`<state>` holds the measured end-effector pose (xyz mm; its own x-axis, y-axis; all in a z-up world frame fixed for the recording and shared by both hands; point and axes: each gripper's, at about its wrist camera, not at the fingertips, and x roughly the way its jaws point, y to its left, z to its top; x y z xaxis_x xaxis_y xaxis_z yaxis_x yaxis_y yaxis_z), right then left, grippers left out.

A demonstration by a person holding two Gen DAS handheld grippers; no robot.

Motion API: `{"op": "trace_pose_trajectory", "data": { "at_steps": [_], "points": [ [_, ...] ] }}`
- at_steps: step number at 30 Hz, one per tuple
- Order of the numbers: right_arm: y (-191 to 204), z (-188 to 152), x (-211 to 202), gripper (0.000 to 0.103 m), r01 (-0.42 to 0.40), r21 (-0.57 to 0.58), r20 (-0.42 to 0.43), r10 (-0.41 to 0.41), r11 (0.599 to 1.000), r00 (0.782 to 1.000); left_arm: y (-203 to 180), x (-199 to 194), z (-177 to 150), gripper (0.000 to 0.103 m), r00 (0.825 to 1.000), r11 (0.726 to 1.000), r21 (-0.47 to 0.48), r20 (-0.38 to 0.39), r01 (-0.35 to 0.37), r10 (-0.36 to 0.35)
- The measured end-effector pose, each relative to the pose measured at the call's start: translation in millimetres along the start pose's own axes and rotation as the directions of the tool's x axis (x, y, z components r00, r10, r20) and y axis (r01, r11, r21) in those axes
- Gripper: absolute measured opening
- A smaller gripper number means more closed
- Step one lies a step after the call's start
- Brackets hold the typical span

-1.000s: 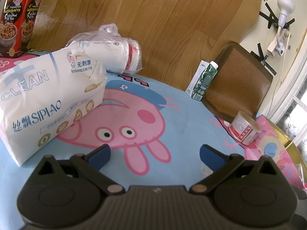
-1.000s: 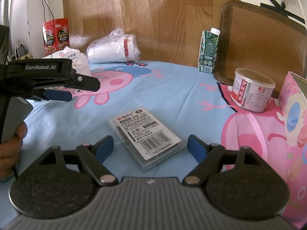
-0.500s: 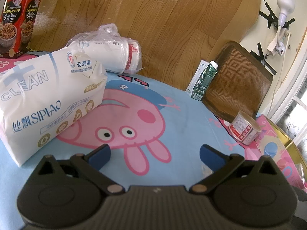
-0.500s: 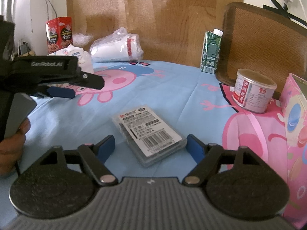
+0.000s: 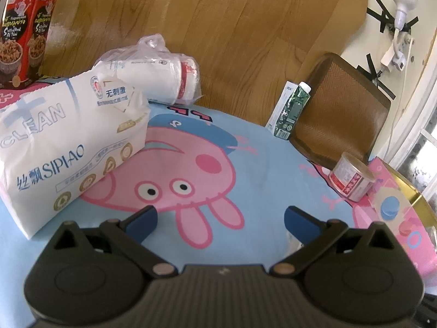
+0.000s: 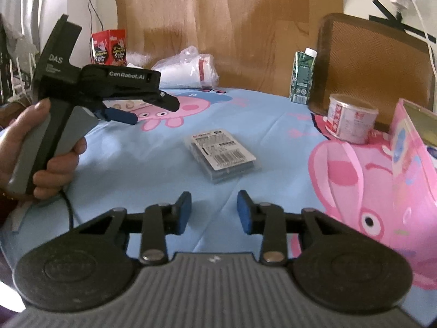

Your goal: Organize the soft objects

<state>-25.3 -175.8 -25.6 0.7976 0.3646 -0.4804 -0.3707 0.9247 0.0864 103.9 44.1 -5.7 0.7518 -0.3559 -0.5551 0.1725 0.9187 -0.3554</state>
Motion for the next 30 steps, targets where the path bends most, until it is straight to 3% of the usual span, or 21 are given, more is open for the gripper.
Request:
{"op": "trace_pose_trajectory", "data": {
  "at_steps": [3, 5, 6, 12, 16, 19, 24, 30],
  "points": [
    [-4, 2, 1, 0.044, -0.022, 0.022, -0.004, 0.022, 1.000, 1.000, -1, 0, 0, 0.103, 1.000, 1.000, 0.007, -0.001, -0.006, 0.006],
    [-3, 5, 5, 0.073, -0.013, 0.005, -0.009, 0.013, 1.000, 1.000, 0, 0, 0, 0.103, 1.000, 1.000, 0.005, -0.001, -0.004, 0.004],
    [-3, 7, 8, 0.079, 0.003, -0.008, -0.012, -0.003, 1.000, 1.000, 0, -1, 0, 0.103, 1.000, 1.000, 0.000, 0.000, 0.000, 0.000],
    [-14, 30, 44, 0.090, 0.008, -0.017, -0.041, -0.008, 1.000, 0.999, 5, -2, 0, 0.103, 1.000, 0.999, -0.029, 0.007, 0.024, -0.023],
    [-16, 48, 72, 0.090, -0.016, -0.016, -0.075, 0.015, 1.000, 0.997, 4, -2, 0, 0.103, 1.000, 1.000, -0.020, 0.006, 0.016, -0.016],
    [-11, 52, 76, 0.063, -0.046, -0.048, -0.064, 0.043, 0.998, 0.997, 4, -2, 0, 0.103, 1.000, 1.000, -0.021, 0.006, 0.016, -0.016],
    [-7, 42, 59, 0.061, -0.041, -0.051, -0.049, 0.038, 0.998, 0.998, 4, -2, 0, 0.103, 1.000, 1.000, -0.022, 0.006, 0.016, -0.016],
    [-5, 6, 7, 0.061, -0.082, -0.097, -0.035, 0.079, 0.992, 0.996, 2, -1, 0, 0.103, 1.000, 1.000, -0.009, 0.000, 0.010, -0.010]
  ]
}}
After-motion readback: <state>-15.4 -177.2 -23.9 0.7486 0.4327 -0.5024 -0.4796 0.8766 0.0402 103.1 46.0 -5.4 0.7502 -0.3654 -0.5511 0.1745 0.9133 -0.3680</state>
